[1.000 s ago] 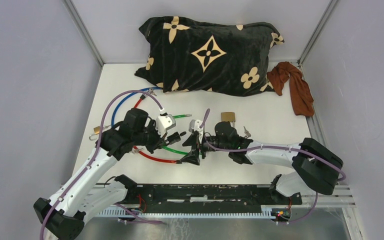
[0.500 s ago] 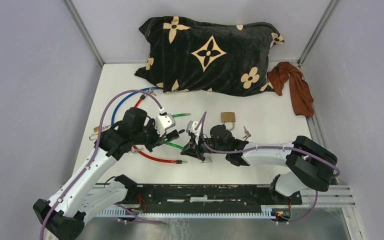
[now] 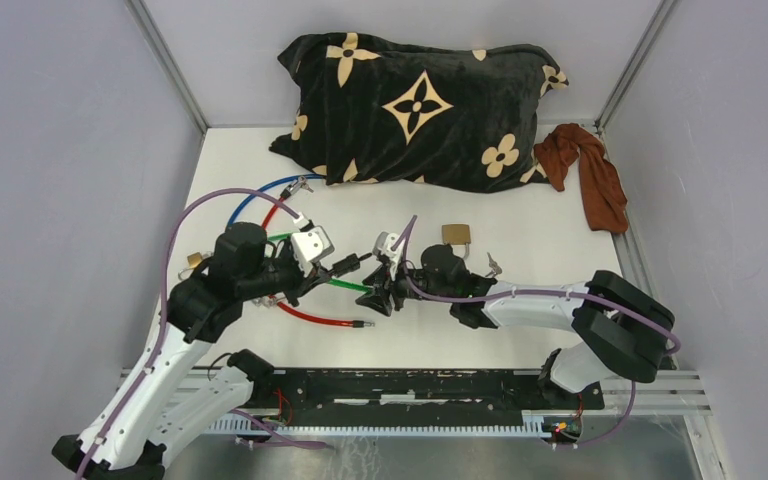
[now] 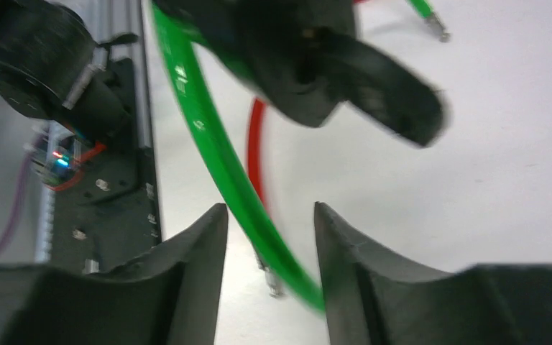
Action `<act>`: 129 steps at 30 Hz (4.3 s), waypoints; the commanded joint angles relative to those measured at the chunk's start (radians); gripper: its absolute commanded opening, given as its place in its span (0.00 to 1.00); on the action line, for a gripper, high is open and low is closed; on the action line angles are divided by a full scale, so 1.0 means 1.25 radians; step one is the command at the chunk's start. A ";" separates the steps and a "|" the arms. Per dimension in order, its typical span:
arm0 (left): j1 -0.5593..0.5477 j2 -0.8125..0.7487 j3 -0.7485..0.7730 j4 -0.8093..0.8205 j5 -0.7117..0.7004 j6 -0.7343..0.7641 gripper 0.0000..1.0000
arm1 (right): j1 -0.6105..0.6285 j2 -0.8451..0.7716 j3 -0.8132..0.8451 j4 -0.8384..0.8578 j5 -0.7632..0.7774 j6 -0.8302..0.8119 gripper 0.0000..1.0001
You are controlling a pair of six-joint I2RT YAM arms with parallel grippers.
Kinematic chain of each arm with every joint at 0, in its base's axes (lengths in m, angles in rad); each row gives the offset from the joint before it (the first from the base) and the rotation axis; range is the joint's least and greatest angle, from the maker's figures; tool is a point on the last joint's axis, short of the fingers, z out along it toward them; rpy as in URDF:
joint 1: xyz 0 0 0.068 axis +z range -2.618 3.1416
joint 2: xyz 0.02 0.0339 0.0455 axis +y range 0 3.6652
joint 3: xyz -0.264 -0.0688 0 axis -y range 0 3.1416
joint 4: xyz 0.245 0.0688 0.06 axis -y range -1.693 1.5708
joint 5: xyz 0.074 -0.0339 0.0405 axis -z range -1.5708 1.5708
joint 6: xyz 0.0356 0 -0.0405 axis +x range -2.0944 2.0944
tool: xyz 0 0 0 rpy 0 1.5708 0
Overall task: Lock with the key
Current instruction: Adjust the lock.
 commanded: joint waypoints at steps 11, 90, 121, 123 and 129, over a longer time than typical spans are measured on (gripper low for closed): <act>-0.013 0.031 0.097 -0.079 0.185 0.187 0.02 | -0.041 -0.219 -0.061 -0.003 -0.060 -0.239 0.98; -0.246 0.113 -0.249 0.437 0.066 0.299 1.00 | -0.053 -0.254 -0.104 0.001 0.200 0.890 0.00; -0.253 0.215 -0.223 0.489 0.064 0.256 0.75 | -0.022 -0.270 -0.107 0.045 0.175 0.912 0.00; -0.253 0.215 -0.218 0.495 0.061 0.248 0.54 | -0.022 -0.269 -0.110 0.046 0.173 0.914 0.00; -0.254 0.210 -0.214 0.506 0.039 0.224 0.02 | -0.024 -0.259 -0.096 0.065 0.144 0.880 0.00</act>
